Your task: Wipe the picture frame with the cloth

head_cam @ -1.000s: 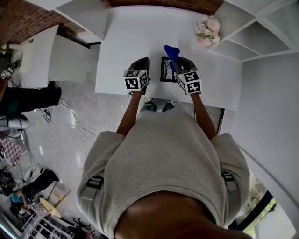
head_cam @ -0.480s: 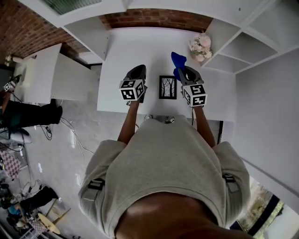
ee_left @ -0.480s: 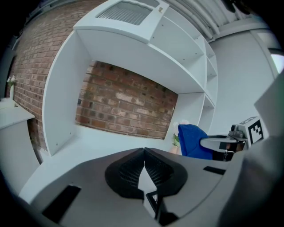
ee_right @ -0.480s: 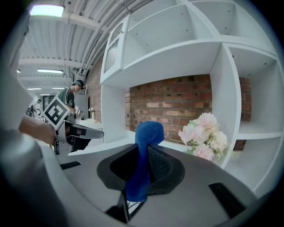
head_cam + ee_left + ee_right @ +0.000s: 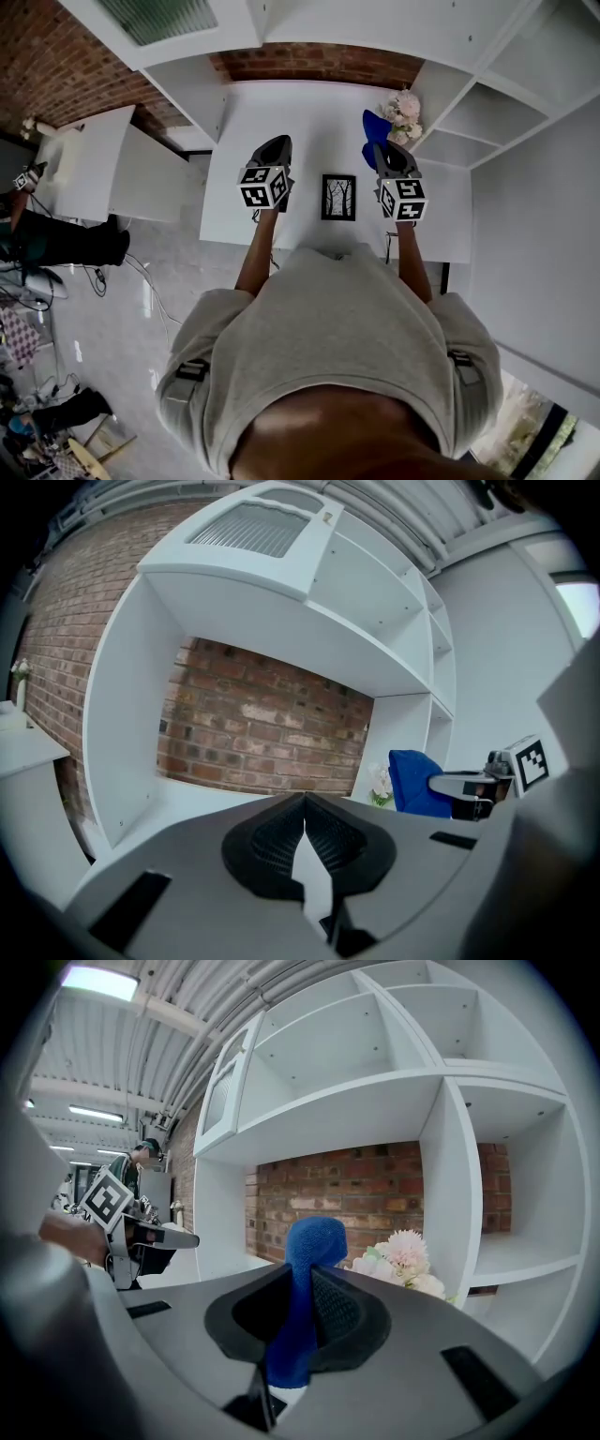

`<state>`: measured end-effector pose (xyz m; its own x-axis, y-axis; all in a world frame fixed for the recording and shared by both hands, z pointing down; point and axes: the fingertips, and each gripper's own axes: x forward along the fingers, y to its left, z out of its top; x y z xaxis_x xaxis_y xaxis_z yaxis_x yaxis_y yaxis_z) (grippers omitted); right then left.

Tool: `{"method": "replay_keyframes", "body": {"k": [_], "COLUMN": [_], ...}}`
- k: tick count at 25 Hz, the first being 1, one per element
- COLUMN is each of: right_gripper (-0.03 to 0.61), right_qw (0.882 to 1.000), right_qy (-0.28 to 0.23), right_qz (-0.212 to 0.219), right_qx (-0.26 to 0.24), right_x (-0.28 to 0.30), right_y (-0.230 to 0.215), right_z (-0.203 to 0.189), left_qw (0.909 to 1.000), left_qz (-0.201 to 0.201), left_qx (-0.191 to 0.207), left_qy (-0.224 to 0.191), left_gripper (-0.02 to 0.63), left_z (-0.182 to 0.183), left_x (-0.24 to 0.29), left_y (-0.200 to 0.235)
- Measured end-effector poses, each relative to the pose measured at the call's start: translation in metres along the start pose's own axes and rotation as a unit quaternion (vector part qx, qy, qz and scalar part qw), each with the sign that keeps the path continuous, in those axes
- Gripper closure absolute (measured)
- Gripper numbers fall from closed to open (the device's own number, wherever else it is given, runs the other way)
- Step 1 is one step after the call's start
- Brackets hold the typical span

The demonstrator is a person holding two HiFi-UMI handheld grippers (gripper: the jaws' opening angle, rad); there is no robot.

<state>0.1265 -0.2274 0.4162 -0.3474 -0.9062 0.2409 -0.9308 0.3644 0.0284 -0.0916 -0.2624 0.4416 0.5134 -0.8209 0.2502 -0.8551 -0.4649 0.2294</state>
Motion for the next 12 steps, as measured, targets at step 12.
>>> {"method": "replay_keyframes", "body": {"k": [12], "right_gripper": [0.518], "right_qw": [1.000], "right_qy": [-0.006], "right_qz": [-0.023], "right_qx": [0.011], "right_x": [-0.001], "right_y": [-0.017], "right_z": [-0.001], "left_qw": [1.0000], "left_qz": [0.006], "left_qx": [0.001], "left_qy": [-0.006], "left_gripper": [0.597], "left_z": [0.007], "left_x": [0.002], "left_y": [0.007]}}
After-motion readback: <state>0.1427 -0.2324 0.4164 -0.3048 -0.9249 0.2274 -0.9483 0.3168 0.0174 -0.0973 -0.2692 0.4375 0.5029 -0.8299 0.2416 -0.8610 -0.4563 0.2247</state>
